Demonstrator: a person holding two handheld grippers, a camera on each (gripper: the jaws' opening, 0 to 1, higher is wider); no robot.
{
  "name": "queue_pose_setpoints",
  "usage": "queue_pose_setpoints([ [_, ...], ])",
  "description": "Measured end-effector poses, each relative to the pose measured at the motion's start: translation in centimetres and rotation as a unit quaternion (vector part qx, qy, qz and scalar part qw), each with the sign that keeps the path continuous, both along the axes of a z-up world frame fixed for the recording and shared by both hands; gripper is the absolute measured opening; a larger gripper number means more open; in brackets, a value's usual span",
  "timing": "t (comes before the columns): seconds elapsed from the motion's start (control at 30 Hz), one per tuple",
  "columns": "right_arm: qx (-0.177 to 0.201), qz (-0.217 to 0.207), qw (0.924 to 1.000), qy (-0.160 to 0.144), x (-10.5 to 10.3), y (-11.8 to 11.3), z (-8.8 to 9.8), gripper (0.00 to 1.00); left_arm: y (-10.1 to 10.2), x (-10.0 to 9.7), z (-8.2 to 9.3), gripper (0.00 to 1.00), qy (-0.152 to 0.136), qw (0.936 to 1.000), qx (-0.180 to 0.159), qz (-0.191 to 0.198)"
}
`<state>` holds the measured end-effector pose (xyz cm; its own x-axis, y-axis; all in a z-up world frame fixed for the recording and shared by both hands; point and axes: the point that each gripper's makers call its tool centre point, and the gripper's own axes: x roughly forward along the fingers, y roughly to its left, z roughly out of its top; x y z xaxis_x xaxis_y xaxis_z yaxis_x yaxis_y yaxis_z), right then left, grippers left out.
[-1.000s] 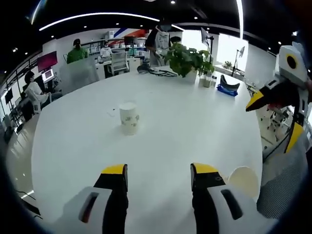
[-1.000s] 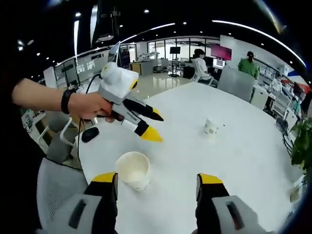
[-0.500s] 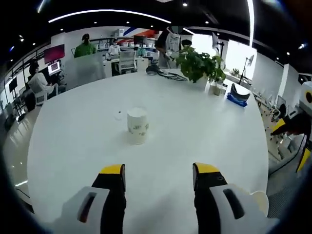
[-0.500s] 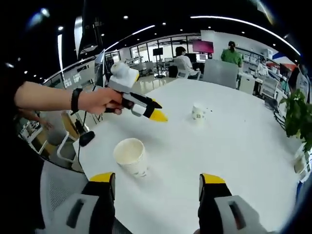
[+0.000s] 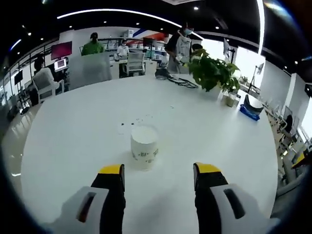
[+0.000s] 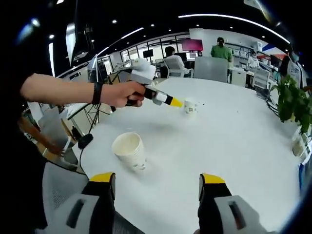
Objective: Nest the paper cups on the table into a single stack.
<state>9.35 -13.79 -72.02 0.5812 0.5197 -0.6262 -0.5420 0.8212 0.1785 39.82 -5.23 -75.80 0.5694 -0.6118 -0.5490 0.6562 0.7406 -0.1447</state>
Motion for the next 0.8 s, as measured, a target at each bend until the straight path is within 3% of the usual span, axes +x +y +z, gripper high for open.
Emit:
queue_pose_setpoints([
  [0.2,0.011,-0.015,0.9998,0.003,-0.7,0.0,0.4,0.69,-1.4,3.0,-0.7,0.59,0.011,0.9996,-0.004,0.026],
  [0.37,0.011,-0.022,0.9997,0.003,-1.1,0.0,0.2,0.69,-1.8,4.2,-1.6,0.58,0.019,0.999,-0.006,0.039],
  [0.7,0.015,-0.045,0.9988,0.01,-2.2,-1.0,-0.2,0.68,-2.8,4.3,-1.6,0.53,0.033,0.9986,-0.011,0.04],
  [0.8,0.016,-0.053,0.9984,0.012,-2.3,-1.4,-0.3,0.68,-3.4,4.9,-2.7,0.52,0.037,0.999,0.005,0.026],
])
